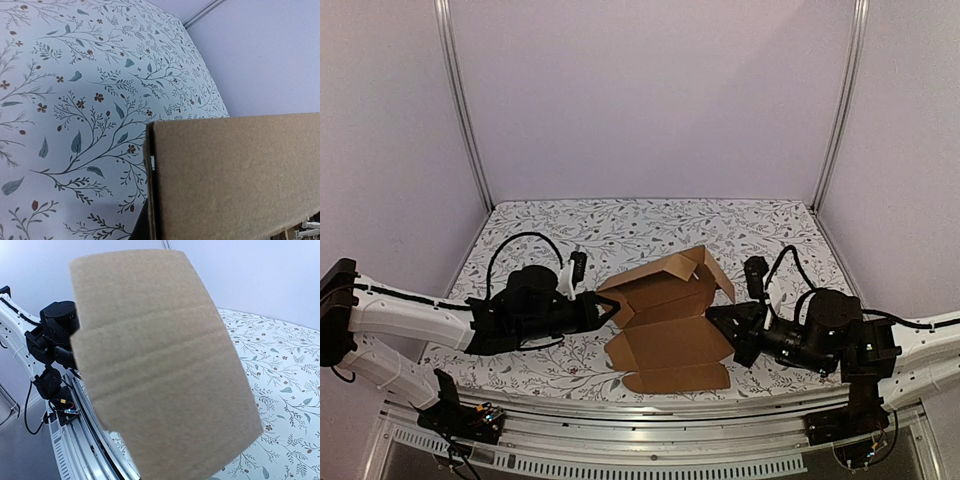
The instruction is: Fold the paper box
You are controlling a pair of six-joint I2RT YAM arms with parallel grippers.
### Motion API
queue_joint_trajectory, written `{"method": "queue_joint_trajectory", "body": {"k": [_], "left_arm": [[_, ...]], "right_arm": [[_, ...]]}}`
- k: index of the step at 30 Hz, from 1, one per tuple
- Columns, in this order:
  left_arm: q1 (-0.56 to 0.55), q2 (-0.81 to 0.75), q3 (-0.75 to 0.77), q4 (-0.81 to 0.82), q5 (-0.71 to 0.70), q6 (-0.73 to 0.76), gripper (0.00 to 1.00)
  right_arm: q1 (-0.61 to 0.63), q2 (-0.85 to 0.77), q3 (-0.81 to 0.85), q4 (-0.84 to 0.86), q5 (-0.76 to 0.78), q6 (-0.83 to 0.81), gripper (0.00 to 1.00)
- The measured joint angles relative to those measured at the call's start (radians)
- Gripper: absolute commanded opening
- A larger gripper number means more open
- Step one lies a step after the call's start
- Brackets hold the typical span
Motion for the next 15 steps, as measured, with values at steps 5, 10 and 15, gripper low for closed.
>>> {"method": "queue_joint_trajectory", "body": {"k": [5,10,15], "left_arm": [[0.000,0.000,0.000,0.011,0.023,-0.008,0.00],[0.000,0.000,0.000,0.026,0.047,-0.014,0.00],[0.002,0.000,0.000,0.031,0.069,-0.015,0.00]], "right_arm": [[0.000,-0.003,0.000,0.056,0.006,-0.019,0.00],[0.000,0.009,0.000,0.100,0.005,-0.037,0.00],[0.000,0.036,0.005,0.122,0.011,-0.055,0.00]]}}
